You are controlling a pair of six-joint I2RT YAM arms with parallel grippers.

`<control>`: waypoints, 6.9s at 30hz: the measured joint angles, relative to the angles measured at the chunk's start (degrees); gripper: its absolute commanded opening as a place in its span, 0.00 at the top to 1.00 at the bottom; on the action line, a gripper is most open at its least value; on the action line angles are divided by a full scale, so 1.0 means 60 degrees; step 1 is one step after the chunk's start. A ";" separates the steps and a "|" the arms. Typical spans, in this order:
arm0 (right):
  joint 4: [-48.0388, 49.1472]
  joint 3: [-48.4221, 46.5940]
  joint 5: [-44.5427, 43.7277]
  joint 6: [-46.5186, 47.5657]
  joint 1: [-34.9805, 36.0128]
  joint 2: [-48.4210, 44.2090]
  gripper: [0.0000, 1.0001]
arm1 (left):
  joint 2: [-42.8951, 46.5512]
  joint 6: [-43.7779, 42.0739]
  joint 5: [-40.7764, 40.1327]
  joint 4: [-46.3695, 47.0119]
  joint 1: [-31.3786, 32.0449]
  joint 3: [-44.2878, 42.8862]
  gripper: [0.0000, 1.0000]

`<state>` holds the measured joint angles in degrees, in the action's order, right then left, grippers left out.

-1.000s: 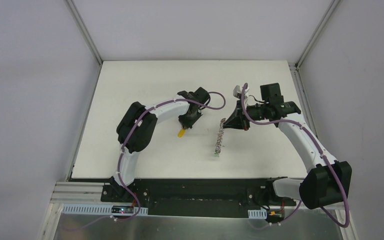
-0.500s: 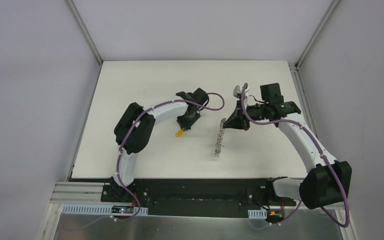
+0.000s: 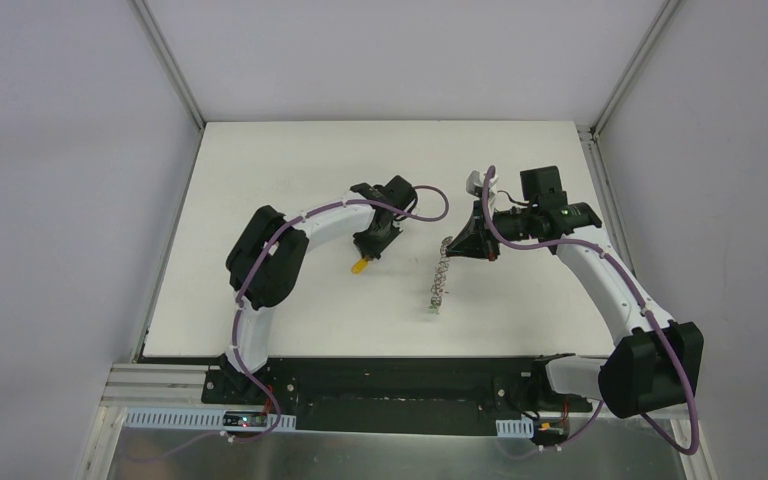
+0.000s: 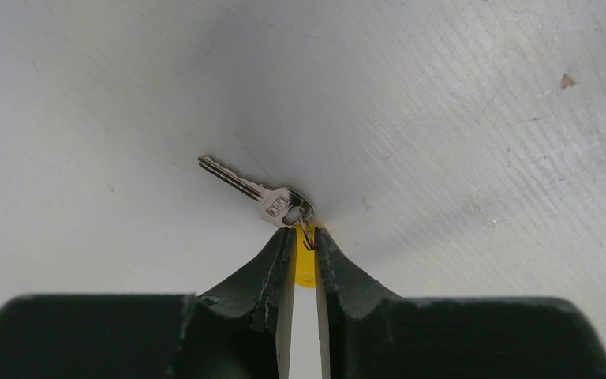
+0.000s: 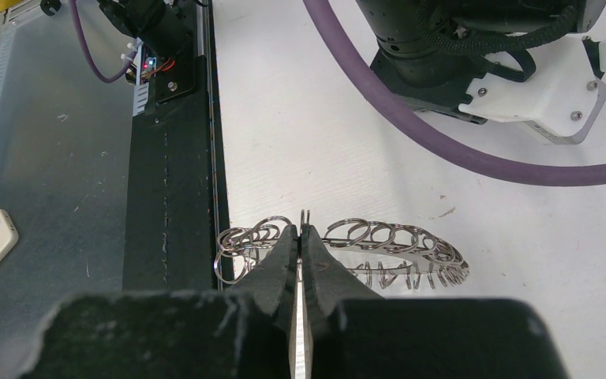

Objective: Put the keys on the keyring

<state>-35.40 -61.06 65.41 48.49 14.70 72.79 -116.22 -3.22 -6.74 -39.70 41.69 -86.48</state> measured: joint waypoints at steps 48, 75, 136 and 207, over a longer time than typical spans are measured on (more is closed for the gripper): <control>0.1260 0.0004 0.0594 -0.2065 0.0113 -0.0022 1.00 | 0.4033 -0.3093 0.5912 -0.0543 -0.0707 0.0474 1.00; 0.2036 -0.0076 0.2055 -0.2816 0.2218 0.1636 1.00 | 0.5625 -0.4863 0.6881 -0.2455 0.0186 -0.0619 1.00; 0.1020 -0.1202 0.3162 -0.1931 0.2463 0.2470 1.00 | 0.5348 -0.5074 0.7042 -0.2007 0.0994 -0.0437 1.00; 0.5967 0.0066 0.1319 -0.7111 0.2153 0.2018 1.00 | 0.5169 -0.4448 0.5370 -0.1359 0.0994 -0.0135 0.91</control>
<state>0.40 -60.66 73.32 5.82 27.62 84.90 -85.21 -29.91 25.47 -47.86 47.66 -87.29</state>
